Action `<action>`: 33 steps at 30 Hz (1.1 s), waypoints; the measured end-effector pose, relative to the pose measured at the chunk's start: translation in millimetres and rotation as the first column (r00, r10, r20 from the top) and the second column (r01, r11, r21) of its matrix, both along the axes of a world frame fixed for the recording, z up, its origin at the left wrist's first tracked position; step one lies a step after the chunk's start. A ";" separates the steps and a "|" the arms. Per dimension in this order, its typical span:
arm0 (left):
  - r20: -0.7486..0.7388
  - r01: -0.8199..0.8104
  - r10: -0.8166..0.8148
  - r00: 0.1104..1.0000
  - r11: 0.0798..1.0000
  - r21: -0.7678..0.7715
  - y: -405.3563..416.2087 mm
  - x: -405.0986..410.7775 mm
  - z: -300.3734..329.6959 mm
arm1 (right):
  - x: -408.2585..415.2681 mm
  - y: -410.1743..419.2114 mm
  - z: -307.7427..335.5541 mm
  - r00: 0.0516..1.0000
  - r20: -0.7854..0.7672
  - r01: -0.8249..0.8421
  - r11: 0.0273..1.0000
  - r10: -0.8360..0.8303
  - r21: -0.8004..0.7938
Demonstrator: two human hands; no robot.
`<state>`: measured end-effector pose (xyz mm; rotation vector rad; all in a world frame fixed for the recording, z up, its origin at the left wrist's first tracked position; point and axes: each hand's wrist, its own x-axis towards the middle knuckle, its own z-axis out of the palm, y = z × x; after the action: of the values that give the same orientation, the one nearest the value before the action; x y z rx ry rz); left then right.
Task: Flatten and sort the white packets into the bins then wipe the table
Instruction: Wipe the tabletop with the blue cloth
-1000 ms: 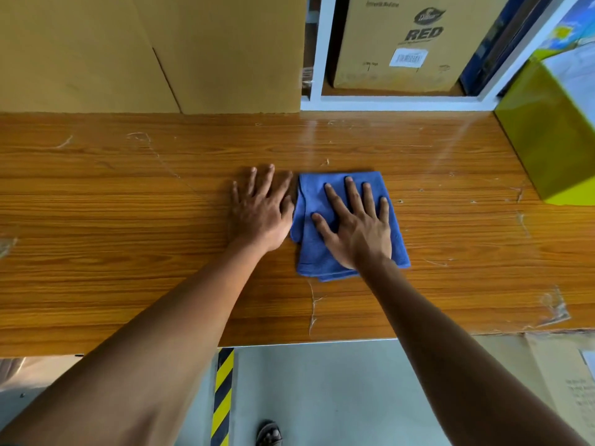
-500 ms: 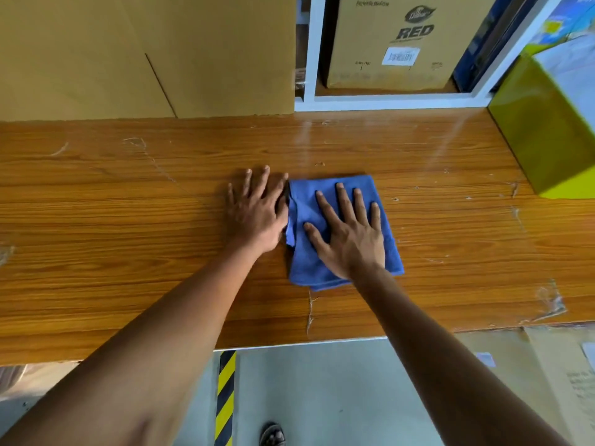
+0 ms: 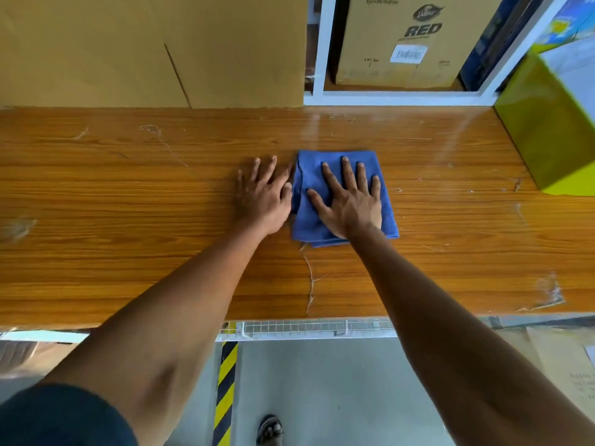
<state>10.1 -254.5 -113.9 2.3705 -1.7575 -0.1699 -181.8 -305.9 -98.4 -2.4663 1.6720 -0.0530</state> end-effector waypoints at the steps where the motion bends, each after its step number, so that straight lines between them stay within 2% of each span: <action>1: -0.013 -0.001 0.001 1.000 1.000 0.008 2.6 -1.5 0.7 | -8.8 23.0 -2.0 1.000 0.019 -0.007 1.000 0.007 -0.001; 4: -0.020 0.003 -0.002 1.000 1.000 0.024 30.4 -13.0 6.9 | -44.2 92.5 -2.3 0.998 0.067 -0.013 0.998 0.018 -0.063; 7: -0.016 0.000 0.001 1.000 0.999 0.047 73.5 -31.9 7.8 | -75.4 128.9 -3.1 0.998 0.048 -0.032 0.997 0.035 -0.063; 13: 0.002 -0.018 0.018 1.000 1.000 0.013 98.8 -46.7 4.9 | -71.4 82.1 -0.1 0.999 0.041 0.027 0.997 -0.025 -0.069; 17: 0.038 -0.011 0.011 0.999 1.000 0.010 95.5 -44.7 1.1 | -64.5 42.6 5.0 0.998 -0.016 0.066 0.998 -0.066 0.004; 23: 0.023 -0.028 0.028 0.999 0.999 0.018 96.5 -48.7 7.2 | -78.9 126.3 -1.0 0.998 0.061 0.021 0.996 -0.015 -0.088; 25: 0.026 -0.023 0.022 0.999 0.999 0.028 97.1 -48.9 7.4 | -84.0 137.4 -2.5 0.999 0.050 0.004 0.998 0.000 -0.065; 33: 0.029 -0.008 0.009 1.000 1.000 -0.015 94.5 -44.6 -1.3 | -83.7 8.7 8.8 0.995 -0.015 0.103 0.995 -0.102 0.016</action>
<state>-34.5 -159.9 -115.2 2.3813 -1.7551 -0.1203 -265.5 -297.2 -89.6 -2.3729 1.7967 -0.0336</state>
